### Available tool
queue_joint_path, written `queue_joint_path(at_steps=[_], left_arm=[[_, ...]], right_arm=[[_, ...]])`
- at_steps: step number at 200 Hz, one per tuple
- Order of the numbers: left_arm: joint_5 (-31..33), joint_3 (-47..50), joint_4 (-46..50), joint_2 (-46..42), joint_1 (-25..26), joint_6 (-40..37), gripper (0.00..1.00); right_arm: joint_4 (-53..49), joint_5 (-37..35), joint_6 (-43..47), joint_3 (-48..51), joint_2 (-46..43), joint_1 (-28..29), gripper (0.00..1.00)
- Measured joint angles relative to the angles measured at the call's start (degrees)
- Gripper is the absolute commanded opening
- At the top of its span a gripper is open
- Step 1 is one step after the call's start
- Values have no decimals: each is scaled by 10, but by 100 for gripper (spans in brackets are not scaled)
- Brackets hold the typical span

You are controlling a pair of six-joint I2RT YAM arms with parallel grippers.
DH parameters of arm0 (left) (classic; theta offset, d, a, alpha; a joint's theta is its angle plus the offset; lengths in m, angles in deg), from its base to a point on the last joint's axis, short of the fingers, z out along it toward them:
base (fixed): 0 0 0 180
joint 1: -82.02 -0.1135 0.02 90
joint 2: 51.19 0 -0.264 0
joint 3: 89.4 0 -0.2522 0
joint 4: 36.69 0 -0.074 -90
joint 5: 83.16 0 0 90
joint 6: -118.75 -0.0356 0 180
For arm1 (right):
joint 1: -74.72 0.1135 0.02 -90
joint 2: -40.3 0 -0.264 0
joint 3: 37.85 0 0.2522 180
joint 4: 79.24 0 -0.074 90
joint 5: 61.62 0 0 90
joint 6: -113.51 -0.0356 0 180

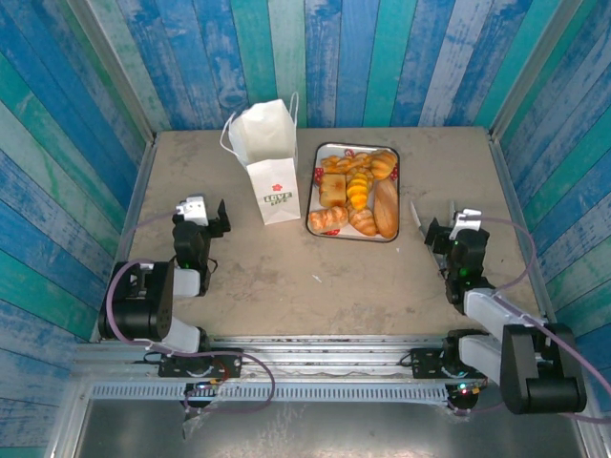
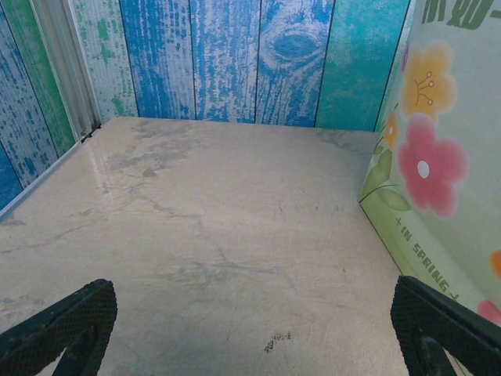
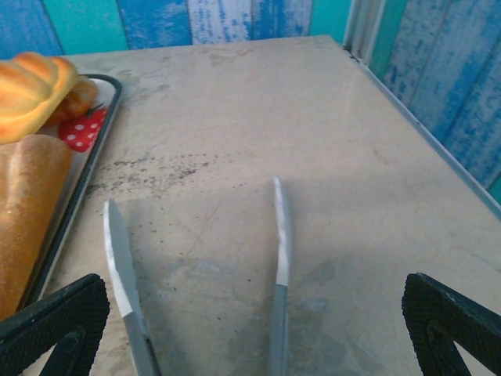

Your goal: Take the fake bread out of the paper bag

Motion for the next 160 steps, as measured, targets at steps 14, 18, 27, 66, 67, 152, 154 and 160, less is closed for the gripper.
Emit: queue_joint_path(at_steps=[14, 18, 27, 66, 67, 152, 154, 160], left_arm=[[-1, 0, 1, 0, 0, 0, 94], [-1, 0, 1, 0, 0, 0, 94], [-2, 0, 1, 0, 0, 0, 94], [-3, 0, 1, 0, 0, -2, 94], [-3, 0, 1, 0, 0, -2, 94], [-5, 0, 1, 0, 0, -2, 94], [-5, 0, 1, 0, 0, -2, 94], [-5, 0, 1, 0, 0, -2, 94]], right_arm=[[33, 14, 9, 0, 16, 0, 100], [42, 19, 12, 0, 21, 0, 100], [62, 26, 17, 0, 33, 0, 100], [137, 50, 28, -9, 115, 0, 100], [138, 50, 28, -10, 118, 0, 100], [131, 134, 64, -117, 232, 0, 100], [130, 136, 65, -118, 232, 0, 100], [129, 142, 68, -120, 232, 0, 100]])
